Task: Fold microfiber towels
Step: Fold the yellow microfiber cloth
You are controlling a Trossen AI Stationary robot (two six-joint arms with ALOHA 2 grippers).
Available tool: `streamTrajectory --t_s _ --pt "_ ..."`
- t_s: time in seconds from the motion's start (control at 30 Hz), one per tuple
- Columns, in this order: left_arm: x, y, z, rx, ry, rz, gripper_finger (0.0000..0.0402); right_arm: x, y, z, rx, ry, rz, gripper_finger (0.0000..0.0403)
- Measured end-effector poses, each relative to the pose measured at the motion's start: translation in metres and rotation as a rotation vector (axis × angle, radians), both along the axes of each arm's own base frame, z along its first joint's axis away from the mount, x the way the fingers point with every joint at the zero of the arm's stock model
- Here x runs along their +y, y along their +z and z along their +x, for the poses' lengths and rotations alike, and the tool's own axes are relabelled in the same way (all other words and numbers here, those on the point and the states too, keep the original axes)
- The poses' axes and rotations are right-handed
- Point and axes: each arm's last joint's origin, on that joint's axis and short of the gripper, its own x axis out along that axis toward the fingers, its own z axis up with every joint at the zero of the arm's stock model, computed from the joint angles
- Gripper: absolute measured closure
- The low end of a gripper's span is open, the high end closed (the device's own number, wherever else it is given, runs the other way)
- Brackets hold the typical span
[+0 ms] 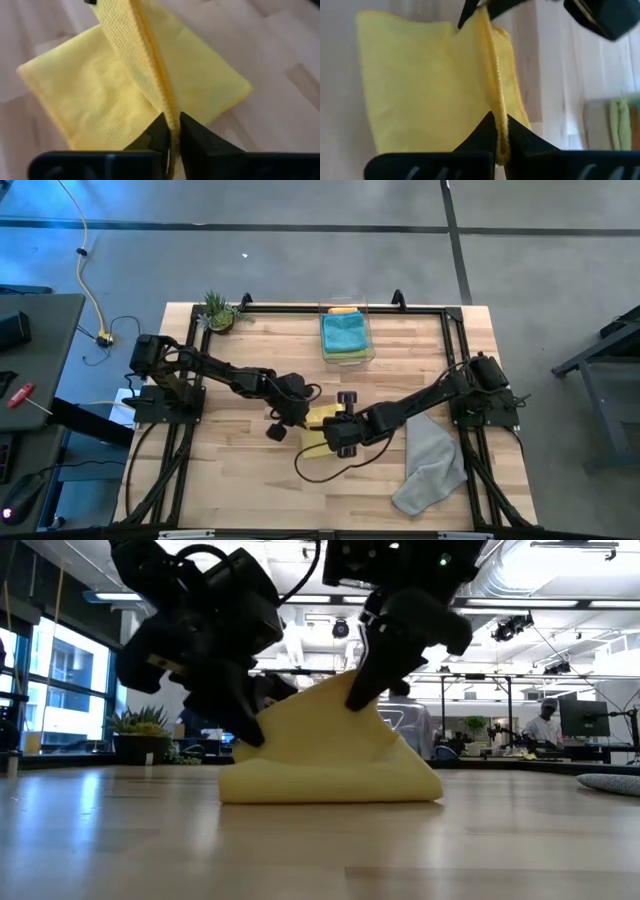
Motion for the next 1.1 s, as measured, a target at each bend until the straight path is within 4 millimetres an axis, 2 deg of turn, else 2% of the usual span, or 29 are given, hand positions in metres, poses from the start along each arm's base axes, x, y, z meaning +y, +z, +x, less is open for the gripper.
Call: streamTrajectory --t_s 0.1,0.3,0.4,0.6,0.73,0.83,0.93,1.1 --pt "0.002 0.000 0.000 0.016 0.065 0.023 0.0397 -0.008 0.000 0.001 0.003 -0.042 0.007 0.0403" --pt "0.003 -0.002 -0.001 0.065 0.152 0.011 0.0397 -0.024 -0.001 0.006 0.011 -0.075 0.060 0.0402" --pt "0.004 -0.004 -0.003 0.100 0.196 0.017 0.0399 -0.030 -0.003 0.008 0.016 -0.097 0.095 0.0389" --pt "0.005 -0.005 -0.005 0.139 0.281 0.018 0.0397 -0.043 -0.003 0.009 -0.001 -0.196 0.073 0.0308" --pt "0.005 -0.006 -0.005 0.149 0.302 0.003 0.0397 -0.050 0.016 -0.002 -0.011 -0.249 0.023 0.0248" --pt "0.005 -0.006 -0.005 0.154 0.337 0.003 0.0392 -0.054 0.028 -0.012 -0.003 -0.271 0.033 0.0231" --pt "0.005 -0.006 -0.005 0.154 0.342 0.003 0.0374 -0.053 0.030 -0.021 -0.051 -0.246 0.113 0.0253" --pt "0.006 0.001 -0.007 0.139 0.361 0.025 0.0326 -0.037 -0.007 -0.032 -0.195 -0.177 0.331 0.0353"
